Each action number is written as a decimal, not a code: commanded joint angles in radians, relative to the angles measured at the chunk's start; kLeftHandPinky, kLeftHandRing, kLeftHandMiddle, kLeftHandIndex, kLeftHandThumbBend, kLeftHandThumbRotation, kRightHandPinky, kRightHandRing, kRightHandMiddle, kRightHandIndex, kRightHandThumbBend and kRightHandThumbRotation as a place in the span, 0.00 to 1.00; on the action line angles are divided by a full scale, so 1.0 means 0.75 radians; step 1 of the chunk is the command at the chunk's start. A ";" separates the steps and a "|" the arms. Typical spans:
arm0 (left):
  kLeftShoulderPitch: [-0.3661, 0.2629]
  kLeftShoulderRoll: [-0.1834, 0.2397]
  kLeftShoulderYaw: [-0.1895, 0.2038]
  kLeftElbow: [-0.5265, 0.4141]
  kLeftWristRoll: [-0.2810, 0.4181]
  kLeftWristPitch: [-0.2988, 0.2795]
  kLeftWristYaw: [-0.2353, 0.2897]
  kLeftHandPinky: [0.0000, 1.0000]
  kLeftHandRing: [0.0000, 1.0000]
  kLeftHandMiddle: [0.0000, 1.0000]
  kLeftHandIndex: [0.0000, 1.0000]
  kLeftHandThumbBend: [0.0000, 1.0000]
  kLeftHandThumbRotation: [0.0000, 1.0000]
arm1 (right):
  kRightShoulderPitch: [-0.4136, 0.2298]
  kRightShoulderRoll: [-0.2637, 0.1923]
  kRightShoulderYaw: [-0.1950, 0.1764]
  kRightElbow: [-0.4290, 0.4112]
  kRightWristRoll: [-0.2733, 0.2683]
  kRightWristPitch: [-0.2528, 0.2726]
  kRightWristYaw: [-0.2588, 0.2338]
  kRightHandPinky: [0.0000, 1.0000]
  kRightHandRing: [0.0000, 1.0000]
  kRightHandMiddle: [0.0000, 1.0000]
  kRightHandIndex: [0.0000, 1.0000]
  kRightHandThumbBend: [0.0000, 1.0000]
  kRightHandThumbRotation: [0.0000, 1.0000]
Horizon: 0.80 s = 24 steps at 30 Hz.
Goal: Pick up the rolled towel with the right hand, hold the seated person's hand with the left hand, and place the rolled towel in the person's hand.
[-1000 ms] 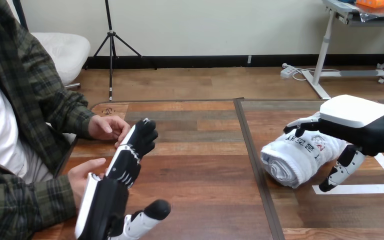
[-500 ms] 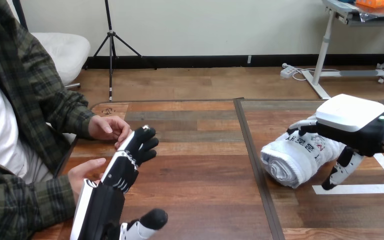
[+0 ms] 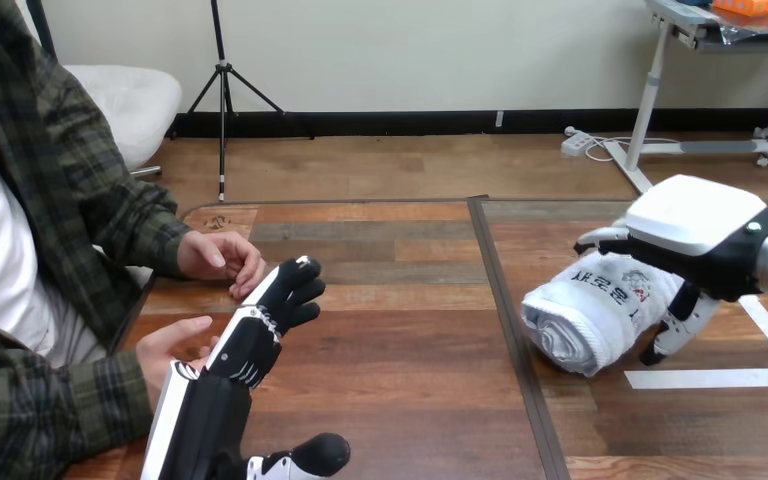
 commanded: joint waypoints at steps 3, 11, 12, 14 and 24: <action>-0.006 -0.022 -0.006 -0.093 0.042 -0.017 0.036 0.81 0.86 0.88 0.88 1.00 0.66 | -0.142 0.026 0.036 0.024 -0.006 0.065 -0.056 0.75 0.83 0.81 0.87 1.00 0.42; -0.003 -0.019 -0.019 -0.101 0.055 -0.026 0.056 0.79 0.84 0.88 0.87 1.00 0.68 | -0.144 0.037 0.057 0.041 0.004 0.111 -0.070 0.75 0.83 0.81 0.87 1.00 0.44; -0.005 -0.016 -0.021 -0.099 0.054 -0.027 0.055 0.79 0.84 0.88 0.87 1.00 0.68 | -0.143 0.041 0.061 0.043 0.000 0.122 -0.083 0.75 0.84 0.81 0.87 1.00 0.44; -0.004 -0.012 -0.023 -0.099 0.055 -0.029 0.057 0.79 0.84 0.88 0.87 1.00 0.68 | -0.141 0.044 0.068 0.045 -0.006 0.133 -0.103 0.74 0.83 0.81 0.87 1.00 0.44; 0.022 -0.012 -0.033 -0.130 0.072 -0.014 0.075 0.77 0.84 0.87 0.86 1.00 0.69 | -0.131 0.071 0.085 0.063 0.007 0.184 -0.108 0.73 0.82 0.80 0.86 1.00 0.37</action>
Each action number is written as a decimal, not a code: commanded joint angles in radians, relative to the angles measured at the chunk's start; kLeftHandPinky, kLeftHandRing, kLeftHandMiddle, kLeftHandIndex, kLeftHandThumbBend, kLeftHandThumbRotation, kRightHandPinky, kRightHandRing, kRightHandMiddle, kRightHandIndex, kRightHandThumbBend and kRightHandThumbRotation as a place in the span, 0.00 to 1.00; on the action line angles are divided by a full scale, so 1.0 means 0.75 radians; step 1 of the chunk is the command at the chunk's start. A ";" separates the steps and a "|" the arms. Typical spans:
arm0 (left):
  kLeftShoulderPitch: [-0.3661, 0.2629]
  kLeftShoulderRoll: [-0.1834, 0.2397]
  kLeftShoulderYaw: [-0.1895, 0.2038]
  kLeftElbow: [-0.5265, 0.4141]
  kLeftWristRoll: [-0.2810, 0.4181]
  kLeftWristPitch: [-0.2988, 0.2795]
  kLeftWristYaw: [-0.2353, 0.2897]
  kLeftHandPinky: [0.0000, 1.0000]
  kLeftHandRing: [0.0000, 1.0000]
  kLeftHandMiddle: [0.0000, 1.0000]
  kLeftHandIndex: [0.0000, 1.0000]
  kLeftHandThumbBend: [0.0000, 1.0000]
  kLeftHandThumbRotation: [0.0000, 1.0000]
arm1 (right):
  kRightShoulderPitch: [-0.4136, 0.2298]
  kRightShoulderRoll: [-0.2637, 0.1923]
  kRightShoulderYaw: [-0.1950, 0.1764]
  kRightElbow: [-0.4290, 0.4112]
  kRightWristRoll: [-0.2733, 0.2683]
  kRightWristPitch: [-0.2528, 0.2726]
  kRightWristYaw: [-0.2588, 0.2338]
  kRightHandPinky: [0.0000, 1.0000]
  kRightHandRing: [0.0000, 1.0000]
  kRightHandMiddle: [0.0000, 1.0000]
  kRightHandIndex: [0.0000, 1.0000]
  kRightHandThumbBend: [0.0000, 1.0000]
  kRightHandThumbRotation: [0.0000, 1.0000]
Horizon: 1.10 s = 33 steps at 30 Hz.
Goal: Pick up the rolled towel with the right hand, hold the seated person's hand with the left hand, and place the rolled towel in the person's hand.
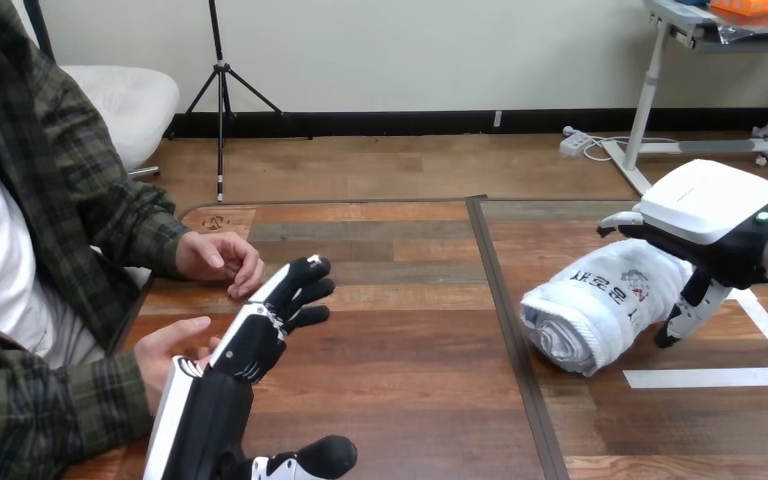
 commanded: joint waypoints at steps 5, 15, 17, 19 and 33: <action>0.020 -0.003 -0.040 -0.093 -0.011 -0.019 0.014 0.76 0.84 0.88 0.86 1.00 0.69 | -0.084 0.067 -0.001 0.017 0.035 0.054 -0.020 0.73 0.81 0.79 0.85 1.00 0.34; 0.060 0.012 -0.048 -0.145 -0.005 -0.029 0.024 0.76 0.85 0.88 0.86 1.00 0.68 | -0.041 0.109 0.014 0.039 0.027 0.126 -0.019 0.73 0.81 0.80 0.87 1.00 0.34; 0.068 0.013 -0.042 -0.153 0.007 -0.036 0.030 0.76 0.85 0.88 0.86 1.00 0.68 | -0.033 0.115 0.014 0.041 0.029 0.136 -0.015 0.74 0.82 0.80 0.87 1.00 0.36; 0.079 0.016 -0.044 -0.164 0.005 -0.039 0.033 0.76 0.85 0.88 0.86 1.00 0.68 | -0.017 0.125 0.006 0.045 0.040 0.141 -0.008 0.75 0.82 0.81 0.88 1.00 0.39; 0.161 0.061 -0.060 -0.267 -0.007 -0.064 0.048 0.76 0.85 0.88 0.86 1.00 0.66 | 0.069 0.185 -0.001 0.060 0.071 0.205 -0.002 0.85 0.91 0.88 0.96 1.00 0.65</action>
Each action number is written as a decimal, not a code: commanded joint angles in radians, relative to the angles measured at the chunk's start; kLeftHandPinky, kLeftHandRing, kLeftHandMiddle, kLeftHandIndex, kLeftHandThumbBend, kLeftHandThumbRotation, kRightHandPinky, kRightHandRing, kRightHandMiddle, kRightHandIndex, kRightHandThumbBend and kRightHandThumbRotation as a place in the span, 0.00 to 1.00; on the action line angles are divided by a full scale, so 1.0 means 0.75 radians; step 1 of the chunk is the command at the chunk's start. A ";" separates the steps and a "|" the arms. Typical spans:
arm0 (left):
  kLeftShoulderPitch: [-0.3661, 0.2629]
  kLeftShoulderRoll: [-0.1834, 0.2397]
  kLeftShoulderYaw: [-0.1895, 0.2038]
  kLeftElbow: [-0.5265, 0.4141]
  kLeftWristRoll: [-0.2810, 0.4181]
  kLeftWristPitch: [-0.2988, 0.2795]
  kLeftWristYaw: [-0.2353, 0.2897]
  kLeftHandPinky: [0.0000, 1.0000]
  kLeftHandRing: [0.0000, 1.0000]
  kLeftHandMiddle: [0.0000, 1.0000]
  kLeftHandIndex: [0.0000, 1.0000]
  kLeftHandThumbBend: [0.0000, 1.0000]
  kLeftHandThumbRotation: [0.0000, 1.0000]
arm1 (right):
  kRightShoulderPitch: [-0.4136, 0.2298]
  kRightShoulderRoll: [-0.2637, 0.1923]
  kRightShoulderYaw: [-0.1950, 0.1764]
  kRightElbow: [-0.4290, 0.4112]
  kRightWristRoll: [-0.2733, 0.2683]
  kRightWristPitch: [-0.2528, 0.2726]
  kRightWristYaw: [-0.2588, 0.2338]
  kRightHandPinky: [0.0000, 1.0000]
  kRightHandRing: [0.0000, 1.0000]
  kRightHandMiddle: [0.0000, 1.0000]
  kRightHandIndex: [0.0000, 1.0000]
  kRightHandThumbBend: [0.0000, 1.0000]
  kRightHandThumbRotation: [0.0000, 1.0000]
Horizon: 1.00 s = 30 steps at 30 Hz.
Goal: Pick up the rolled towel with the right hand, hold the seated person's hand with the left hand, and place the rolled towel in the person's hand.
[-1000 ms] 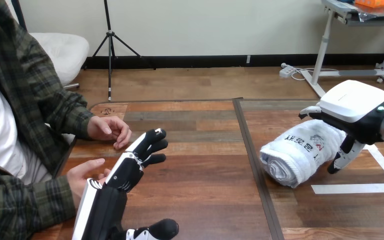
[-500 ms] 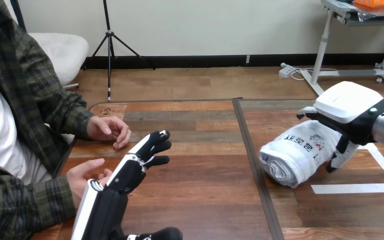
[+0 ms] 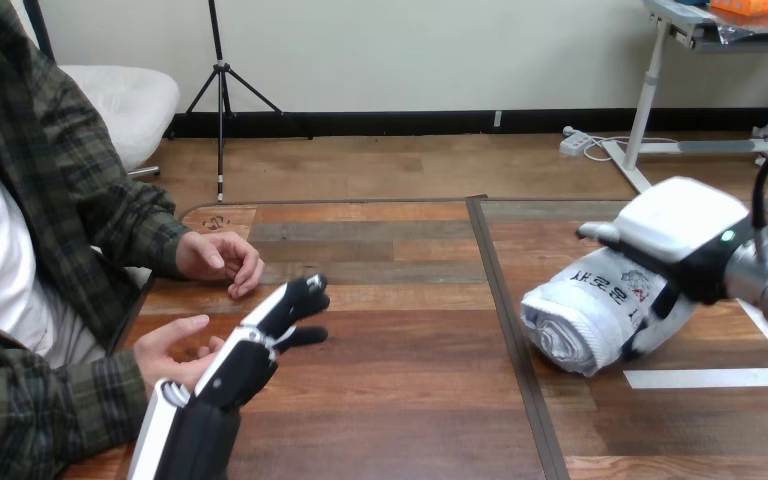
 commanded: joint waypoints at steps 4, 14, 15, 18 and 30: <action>0.037 0.016 -0.058 -0.133 -0.069 -0.012 0.003 0.76 0.85 0.88 0.86 1.00 0.64 | 0.039 0.065 -0.033 0.005 0.068 0.040 0.008 0.87 0.92 0.90 0.97 1.00 0.69; 0.094 0.028 -0.058 -0.205 -0.066 0.000 0.007 0.77 0.85 0.88 0.85 1.00 0.63 | 0.089 0.110 -0.051 0.003 0.131 0.044 0.024 0.90 0.93 0.92 0.99 1.00 0.76; 0.094 0.035 -0.069 -0.209 -0.080 -0.003 0.003 0.77 0.85 0.88 0.85 1.00 0.63 | 0.096 0.117 -0.057 0.003 0.143 0.043 0.034 0.90 0.93 0.92 0.99 1.00 0.75; 0.098 0.048 -0.087 -0.217 -0.104 -0.006 -0.005 0.77 0.85 0.88 0.85 1.00 0.62 | 0.105 0.125 -0.063 0.002 0.163 0.041 0.050 0.90 0.94 0.92 1.00 1.00 0.72; 0.155 0.094 -0.115 -0.302 -0.143 0.007 -0.023 0.77 0.85 0.88 0.85 1.00 0.59 | 0.144 0.155 -0.053 -0.002 0.191 0.041 0.065 0.88 0.94 0.93 1.00 1.00 0.68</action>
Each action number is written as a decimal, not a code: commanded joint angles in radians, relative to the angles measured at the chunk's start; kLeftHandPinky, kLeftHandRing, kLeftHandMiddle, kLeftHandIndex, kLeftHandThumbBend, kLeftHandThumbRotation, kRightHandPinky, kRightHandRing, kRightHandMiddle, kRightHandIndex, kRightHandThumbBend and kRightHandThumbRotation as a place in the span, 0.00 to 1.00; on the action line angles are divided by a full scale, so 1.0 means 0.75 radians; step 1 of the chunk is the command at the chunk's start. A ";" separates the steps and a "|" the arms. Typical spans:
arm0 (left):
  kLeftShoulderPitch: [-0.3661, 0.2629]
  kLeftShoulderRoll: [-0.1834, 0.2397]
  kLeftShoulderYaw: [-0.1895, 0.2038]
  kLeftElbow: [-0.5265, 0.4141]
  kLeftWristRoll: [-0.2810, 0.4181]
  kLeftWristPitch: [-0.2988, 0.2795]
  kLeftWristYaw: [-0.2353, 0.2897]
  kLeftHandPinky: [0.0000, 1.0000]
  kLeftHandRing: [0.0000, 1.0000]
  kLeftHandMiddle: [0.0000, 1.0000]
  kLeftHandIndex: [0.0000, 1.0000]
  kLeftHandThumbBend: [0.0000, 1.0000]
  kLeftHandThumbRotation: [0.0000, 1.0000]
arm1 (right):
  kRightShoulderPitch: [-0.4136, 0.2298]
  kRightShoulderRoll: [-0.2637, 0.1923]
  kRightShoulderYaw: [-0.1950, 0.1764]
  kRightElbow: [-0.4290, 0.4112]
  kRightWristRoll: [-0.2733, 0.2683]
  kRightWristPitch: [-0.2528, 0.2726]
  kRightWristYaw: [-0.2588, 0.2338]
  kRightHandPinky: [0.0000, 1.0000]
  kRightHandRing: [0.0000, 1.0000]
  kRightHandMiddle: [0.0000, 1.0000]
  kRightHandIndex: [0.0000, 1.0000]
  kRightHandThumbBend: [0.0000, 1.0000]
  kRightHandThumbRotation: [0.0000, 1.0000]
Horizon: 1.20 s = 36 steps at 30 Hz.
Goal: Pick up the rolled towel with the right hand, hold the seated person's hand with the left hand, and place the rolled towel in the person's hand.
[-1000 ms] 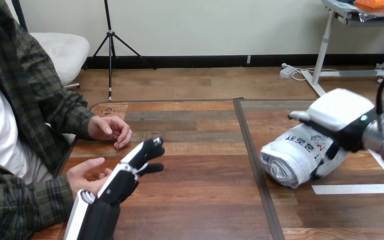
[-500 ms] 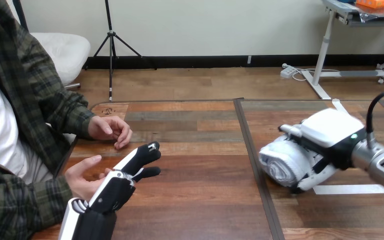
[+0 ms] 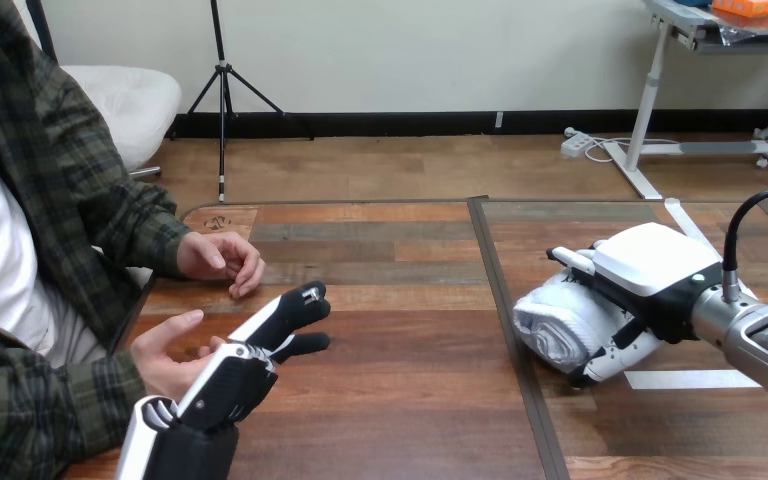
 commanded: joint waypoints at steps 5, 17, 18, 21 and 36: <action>0.010 0.073 -0.073 -0.110 -0.118 -0.021 -0.028 0.78 0.86 0.88 0.86 1.00 0.58 | 0.033 0.050 -0.041 -0.007 0.068 -0.026 0.055 0.87 0.94 0.93 1.00 1.00 0.68; 0.032 0.095 -0.087 -0.126 -0.181 -0.068 -0.059 0.79 0.86 0.88 0.86 1.00 0.56 | 0.085 0.054 -0.029 -0.015 0.072 -0.054 -0.057 0.75 0.82 0.84 0.88 1.00 0.59; 0.035 0.095 -0.086 -0.129 -0.180 -0.068 -0.057 0.79 0.86 0.87 0.86 1.00 0.56 | 0.088 0.054 -0.025 -0.016 0.069 -0.056 -0.071 0.74 0.81 0.83 0.86 1.00 0.57; 0.028 0.107 -0.097 -0.118 -0.199 -0.093 -0.064 0.79 0.86 0.88 0.86 1.00 0.57 | 0.110 0.059 -0.061 -0.013 0.112 -0.067 -0.030 0.67 0.74 0.76 0.77 0.97 0.51; 0.033 0.101 -0.070 -0.101 -0.196 -0.136 -0.052 0.78 0.85 0.87 0.86 1.00 0.62 | 0.175 0.074 -0.091 -0.020 0.170 -0.144 -0.043 0.31 0.34 0.38 0.39 0.69 0.21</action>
